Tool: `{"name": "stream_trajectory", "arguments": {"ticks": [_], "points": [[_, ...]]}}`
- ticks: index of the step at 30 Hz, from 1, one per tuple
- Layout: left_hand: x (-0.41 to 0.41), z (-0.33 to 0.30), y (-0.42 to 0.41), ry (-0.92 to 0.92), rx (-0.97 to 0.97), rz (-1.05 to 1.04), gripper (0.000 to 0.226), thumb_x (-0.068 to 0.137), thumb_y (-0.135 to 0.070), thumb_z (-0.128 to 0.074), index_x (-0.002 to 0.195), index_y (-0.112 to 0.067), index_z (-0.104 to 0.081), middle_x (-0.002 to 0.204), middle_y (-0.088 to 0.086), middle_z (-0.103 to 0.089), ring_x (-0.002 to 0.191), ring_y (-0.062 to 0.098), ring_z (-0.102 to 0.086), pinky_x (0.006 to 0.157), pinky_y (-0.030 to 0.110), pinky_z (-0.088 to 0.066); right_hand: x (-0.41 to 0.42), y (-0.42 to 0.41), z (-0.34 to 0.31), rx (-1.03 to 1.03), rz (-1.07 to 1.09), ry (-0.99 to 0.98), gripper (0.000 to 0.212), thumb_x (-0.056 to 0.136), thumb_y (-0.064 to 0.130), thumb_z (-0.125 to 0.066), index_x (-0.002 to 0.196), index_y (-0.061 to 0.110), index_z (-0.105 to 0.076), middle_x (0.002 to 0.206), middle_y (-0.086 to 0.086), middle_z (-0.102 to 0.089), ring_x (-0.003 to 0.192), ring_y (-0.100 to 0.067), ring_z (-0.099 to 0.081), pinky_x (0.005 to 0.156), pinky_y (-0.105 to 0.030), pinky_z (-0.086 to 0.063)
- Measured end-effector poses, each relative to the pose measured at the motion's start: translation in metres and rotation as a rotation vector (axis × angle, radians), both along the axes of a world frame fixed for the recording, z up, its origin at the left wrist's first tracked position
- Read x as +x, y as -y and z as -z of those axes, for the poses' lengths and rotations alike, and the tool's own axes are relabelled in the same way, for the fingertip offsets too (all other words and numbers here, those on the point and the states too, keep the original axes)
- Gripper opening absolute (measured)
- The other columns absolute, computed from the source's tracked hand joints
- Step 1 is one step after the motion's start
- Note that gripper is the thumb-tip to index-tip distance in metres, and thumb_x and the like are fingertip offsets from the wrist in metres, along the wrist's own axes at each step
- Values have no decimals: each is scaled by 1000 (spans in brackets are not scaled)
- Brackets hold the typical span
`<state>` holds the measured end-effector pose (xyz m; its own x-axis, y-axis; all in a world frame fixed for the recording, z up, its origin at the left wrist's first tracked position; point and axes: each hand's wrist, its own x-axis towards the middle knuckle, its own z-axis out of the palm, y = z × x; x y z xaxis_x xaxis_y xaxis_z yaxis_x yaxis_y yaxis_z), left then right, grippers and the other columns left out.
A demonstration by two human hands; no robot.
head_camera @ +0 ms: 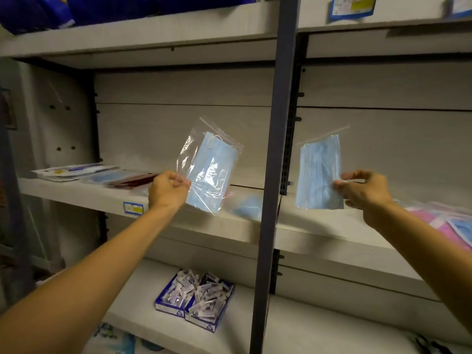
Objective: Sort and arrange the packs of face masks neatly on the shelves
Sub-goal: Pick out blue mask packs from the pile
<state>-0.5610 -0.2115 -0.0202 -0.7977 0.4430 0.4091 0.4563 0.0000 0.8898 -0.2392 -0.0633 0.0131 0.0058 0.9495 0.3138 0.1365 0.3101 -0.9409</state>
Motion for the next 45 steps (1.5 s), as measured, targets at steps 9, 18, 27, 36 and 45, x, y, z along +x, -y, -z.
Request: {"name": "stream_trajectory", "arguments": {"ticks": [9, 18, 27, 36, 45], "points": [[-30, -1, -59, 20, -192, 275, 11, 84, -19, -67, 77, -18, -59, 73, -1, -61, 76, 18, -57, 68, 23, -40, -28, 18, 2, -10, 171, -5, 18, 81, 9, -74, 92, 12, -60, 82, -6, -62, 72, -17, -59, 58, -27, -47], [-39, 9, -87, 48, -228, 470, 12, 80, -21, -70, 77, -19, -59, 84, 1, -64, 89, 25, -64, 81, 33, -55, -48, 54, 25, -41, 315, 9, 20, 81, 5, -73, 97, 6, -61, 81, -12, -62, 71, -23, -59, 66, -34, -49], [-12, 3, -107, -27, -264, 588, 15, 83, -23, -71, 88, -17, -58, 90, 0, -61, 81, 19, -57, 68, 24, -42, -37, 55, 26, -38, 342, 25, 23, 81, 5, -74, 101, 5, -61, 90, -16, -65, 77, -28, -62, 72, -39, -52], [5, 12, -118, -375, -529, 495, 34, 82, -42, -69, 103, -18, -56, 107, 3, -62, 94, 22, -57, 74, 30, -46, -22, 37, 27, -76, 320, 43, 16, 83, 7, -72, 93, 10, -61, 86, -12, -65, 83, -28, -63, 81, -44, -53], [0, 15, -117, -651, -650, 280, 66, 78, -64, -61, 124, -18, -49, 121, 9, -57, 114, 28, -47, 85, 34, -41, -16, 30, 30, -78, 274, 13, 16, 83, 5, -71, 94, 9, -60, 90, -15, -65, 83, -30, -63, 80, -43, -53]]}}
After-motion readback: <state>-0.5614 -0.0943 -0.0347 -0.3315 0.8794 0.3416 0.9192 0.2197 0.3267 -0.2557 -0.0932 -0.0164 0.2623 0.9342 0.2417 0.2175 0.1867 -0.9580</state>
